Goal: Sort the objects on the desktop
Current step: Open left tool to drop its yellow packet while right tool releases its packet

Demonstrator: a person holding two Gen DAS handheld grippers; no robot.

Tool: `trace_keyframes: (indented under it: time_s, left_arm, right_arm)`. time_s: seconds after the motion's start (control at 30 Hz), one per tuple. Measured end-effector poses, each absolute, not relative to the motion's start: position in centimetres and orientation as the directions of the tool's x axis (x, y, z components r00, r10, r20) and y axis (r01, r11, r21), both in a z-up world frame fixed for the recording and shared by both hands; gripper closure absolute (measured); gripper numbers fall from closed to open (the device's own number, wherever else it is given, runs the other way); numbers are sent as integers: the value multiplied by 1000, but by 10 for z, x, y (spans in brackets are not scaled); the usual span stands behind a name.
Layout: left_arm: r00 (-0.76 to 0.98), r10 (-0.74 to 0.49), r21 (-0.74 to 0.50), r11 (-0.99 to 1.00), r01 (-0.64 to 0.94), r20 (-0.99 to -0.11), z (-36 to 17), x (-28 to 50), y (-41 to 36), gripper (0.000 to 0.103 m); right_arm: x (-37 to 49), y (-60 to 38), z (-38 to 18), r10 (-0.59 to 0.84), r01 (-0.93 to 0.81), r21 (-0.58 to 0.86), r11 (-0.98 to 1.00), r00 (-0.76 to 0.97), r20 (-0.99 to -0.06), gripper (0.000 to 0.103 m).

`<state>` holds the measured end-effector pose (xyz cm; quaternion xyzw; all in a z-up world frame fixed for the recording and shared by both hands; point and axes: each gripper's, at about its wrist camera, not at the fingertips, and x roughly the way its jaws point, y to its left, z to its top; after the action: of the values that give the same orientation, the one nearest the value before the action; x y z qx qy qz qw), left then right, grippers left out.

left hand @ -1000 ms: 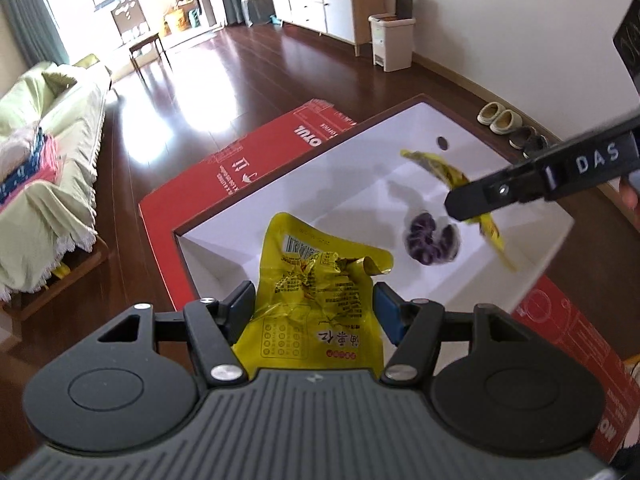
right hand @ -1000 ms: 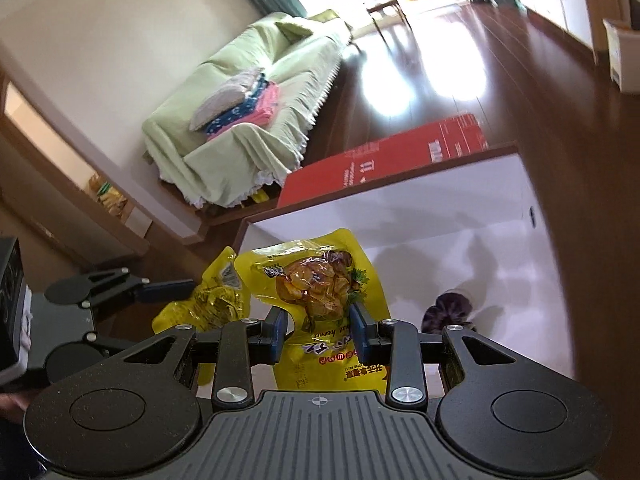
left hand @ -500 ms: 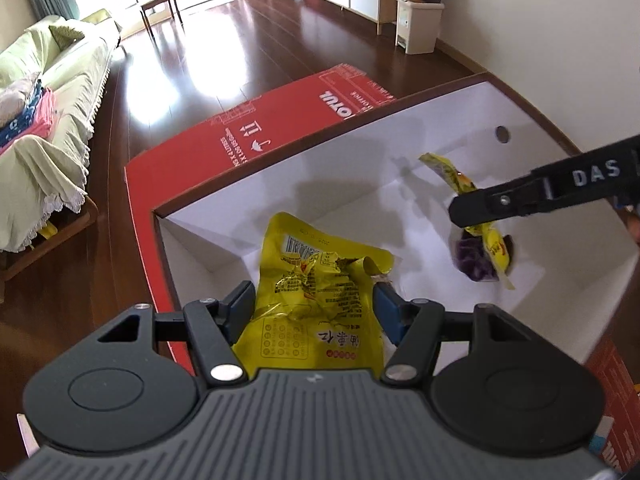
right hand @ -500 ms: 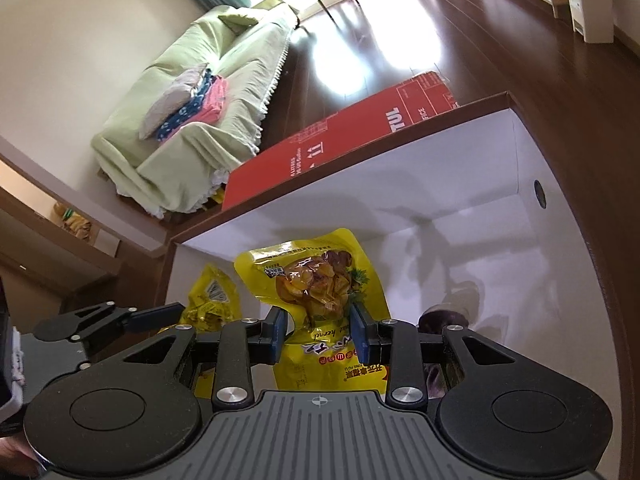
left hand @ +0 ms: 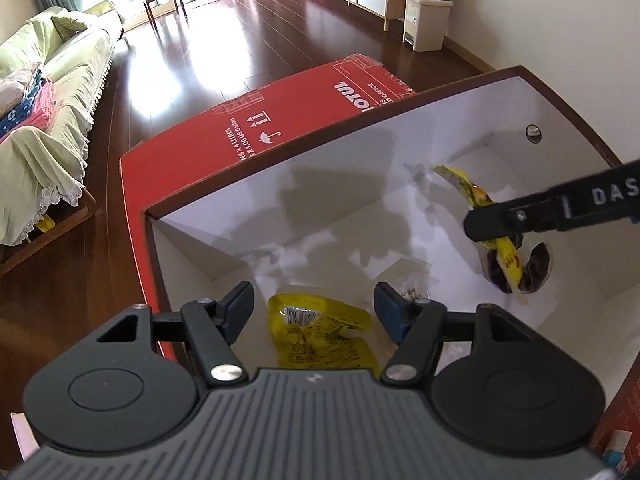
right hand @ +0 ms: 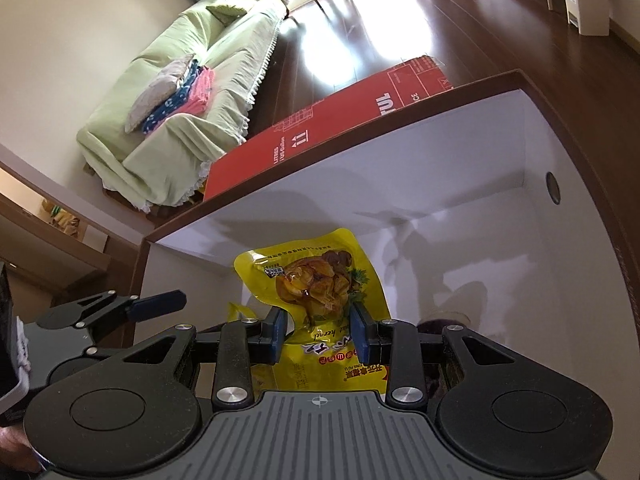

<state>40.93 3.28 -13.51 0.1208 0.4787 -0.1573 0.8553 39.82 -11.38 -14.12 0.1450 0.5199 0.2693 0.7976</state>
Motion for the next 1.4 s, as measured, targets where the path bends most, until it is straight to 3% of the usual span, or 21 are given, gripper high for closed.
trace_keyframes:
  time_s: [0.43,0.47,0.5,1.4]
  left_arm:
    - [507,-153,39,937,348,-848,-122,409,40,40]
    - [506,-154,38,937,348,-849,-123,408,40,40]
    - [505,-154,37,937,348,-849,-123,408,40,40]
    - [487,-132,52,937,346,-863,-97,369,24,37]
  right_arm:
    - [411,-97,-151,537,-328,439,836,329,-776,69]
    - [411,-96,-152,531,-337,428,839,330,-781,43]
    - [410,-95,-152,523,-341,416,843,337,-783,27]
    - [347,-113,-112,402,-414,253,874,326,-856,27]
